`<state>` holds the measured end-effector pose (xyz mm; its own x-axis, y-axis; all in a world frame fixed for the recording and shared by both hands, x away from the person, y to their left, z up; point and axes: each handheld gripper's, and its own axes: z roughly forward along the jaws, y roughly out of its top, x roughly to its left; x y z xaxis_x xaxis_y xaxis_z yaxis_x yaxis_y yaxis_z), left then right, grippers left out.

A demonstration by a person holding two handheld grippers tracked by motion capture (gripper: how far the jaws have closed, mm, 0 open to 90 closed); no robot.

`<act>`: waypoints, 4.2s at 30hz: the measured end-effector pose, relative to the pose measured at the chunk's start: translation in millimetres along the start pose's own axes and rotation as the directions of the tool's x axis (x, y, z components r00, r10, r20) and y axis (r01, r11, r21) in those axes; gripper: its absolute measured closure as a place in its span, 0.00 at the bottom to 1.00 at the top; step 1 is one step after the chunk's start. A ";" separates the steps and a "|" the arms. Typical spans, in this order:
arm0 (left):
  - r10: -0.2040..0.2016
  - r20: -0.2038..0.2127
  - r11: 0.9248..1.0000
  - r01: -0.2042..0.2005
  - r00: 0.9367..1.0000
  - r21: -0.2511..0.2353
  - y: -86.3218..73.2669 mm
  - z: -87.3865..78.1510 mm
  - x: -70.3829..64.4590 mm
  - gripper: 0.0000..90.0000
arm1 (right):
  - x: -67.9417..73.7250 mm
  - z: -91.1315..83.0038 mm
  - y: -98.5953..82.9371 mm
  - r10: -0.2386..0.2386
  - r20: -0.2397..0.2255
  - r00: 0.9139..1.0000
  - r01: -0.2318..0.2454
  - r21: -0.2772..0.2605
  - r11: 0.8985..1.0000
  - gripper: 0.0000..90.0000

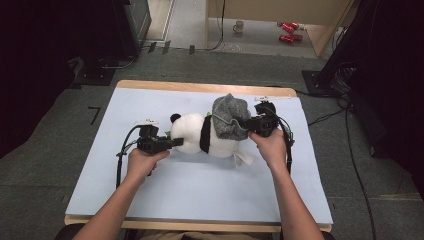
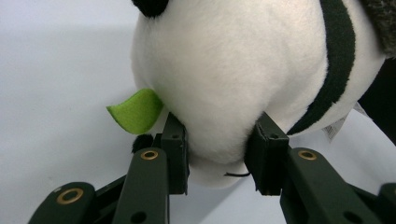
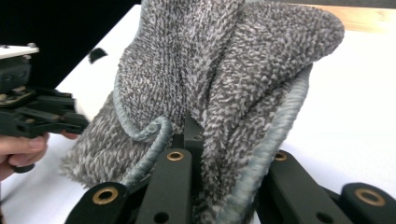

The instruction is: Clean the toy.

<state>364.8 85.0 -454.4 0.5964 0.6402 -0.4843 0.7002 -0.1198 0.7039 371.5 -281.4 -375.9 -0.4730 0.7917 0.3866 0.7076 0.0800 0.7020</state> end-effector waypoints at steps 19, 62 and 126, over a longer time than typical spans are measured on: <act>-0.004 -0.001 1.000 0.004 1.000 -0.006 1.0 0.9 -3.9 0.71 | 23.9 -49.2 21.7 -0.033 -0.069 0.997 0.022 -0.145 0.989 0.90; 0.034 -0.068 0.999 -0.034 0.997 0.008 5.0 -9.4 9.4 0.72 | 42.8 26.7 8.6 -0.102 -0.102 0.990 0.108 0.054 0.993 0.89; -0.034 -0.023 0.999 0.035 0.999 0.041 17.3 -3.7 25.2 0.71 | -54.8 46.9 -65.9 0.134 0.031 0.991 -0.137 0.151 0.979 0.88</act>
<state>390.5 101.9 -452.6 0.5630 0.6608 -0.4963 0.7363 -0.1282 0.6644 375.4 -301.7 -471.4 -0.3577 0.8138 0.4580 0.8368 0.0616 0.5440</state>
